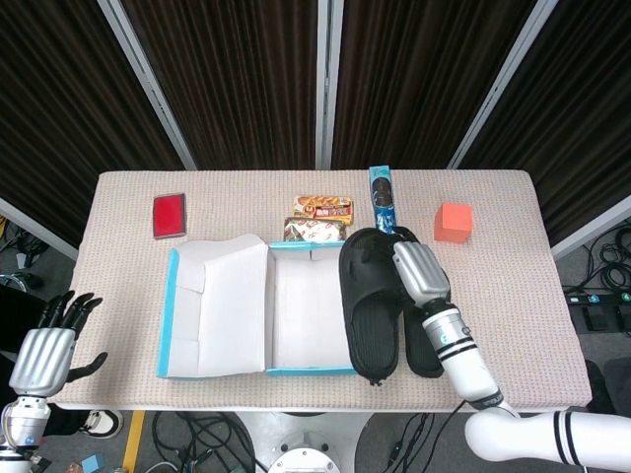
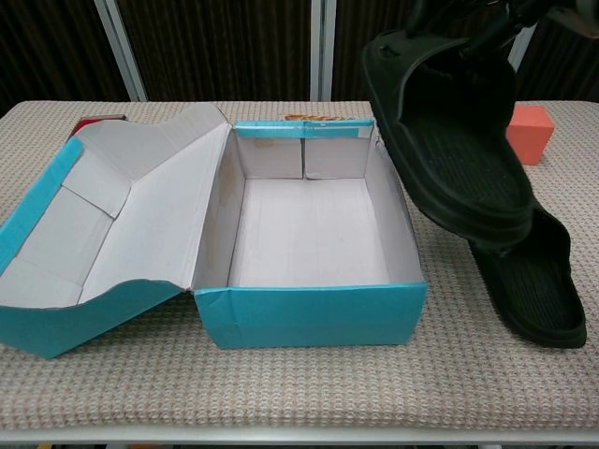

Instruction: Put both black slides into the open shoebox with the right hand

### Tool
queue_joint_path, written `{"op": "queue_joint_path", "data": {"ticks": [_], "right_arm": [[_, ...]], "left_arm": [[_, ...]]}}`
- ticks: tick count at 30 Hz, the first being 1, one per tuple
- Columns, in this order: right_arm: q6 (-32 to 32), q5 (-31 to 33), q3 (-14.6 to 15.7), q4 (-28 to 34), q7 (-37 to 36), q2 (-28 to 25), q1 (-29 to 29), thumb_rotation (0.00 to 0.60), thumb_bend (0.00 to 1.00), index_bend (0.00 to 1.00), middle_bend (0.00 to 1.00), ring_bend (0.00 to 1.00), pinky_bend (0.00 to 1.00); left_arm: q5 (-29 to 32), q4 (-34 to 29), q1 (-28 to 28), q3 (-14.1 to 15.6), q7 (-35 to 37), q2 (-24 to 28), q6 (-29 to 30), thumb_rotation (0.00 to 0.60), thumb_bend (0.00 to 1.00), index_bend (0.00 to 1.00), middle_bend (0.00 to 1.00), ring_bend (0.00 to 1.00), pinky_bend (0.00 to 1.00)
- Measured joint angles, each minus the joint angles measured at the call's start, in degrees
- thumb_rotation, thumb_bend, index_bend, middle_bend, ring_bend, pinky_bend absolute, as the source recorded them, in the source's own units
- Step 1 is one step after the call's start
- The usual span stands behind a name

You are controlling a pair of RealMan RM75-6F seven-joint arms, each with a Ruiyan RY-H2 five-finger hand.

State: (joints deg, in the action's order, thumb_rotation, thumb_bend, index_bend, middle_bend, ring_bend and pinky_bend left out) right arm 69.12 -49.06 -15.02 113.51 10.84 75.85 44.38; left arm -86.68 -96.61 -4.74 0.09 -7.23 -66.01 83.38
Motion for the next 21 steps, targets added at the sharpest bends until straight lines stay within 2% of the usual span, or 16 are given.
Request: {"op": "queue_joint_path", "data": {"ticks": [7,13,21], "right_arm": [[-1.37,-3.40,-1.51,-11.60,-8.86,12.56,0.30,0.600,0.22,0.47,0.44,0.29,0.14],[-2.92,-8.18,-3.20,-23.29,-19.64,22.81,0.84,0.600,0.16,0.47,0.44,0.29,0.14],[-5.04,-14.32,-5.21,-34.97,-31.32,31.52,2.00,0.600,0.14,0.47,0.44,0.29,0.14]], "left_arm": [[0.00,0.00,0.00,0.00,0.00,0.00,0.00,0.600,0.20,0.14,0.12,0.04,0.08],[0.00,0.00,0.00,0.00,0.00,0.00,0.00,0.600,0.20,0.14,0.12,0.04,0.08],[0.00,0.00,0.00,0.00,0.00,0.00,0.00,0.600,0.20,0.14,0.12,0.04,0.08]]}}
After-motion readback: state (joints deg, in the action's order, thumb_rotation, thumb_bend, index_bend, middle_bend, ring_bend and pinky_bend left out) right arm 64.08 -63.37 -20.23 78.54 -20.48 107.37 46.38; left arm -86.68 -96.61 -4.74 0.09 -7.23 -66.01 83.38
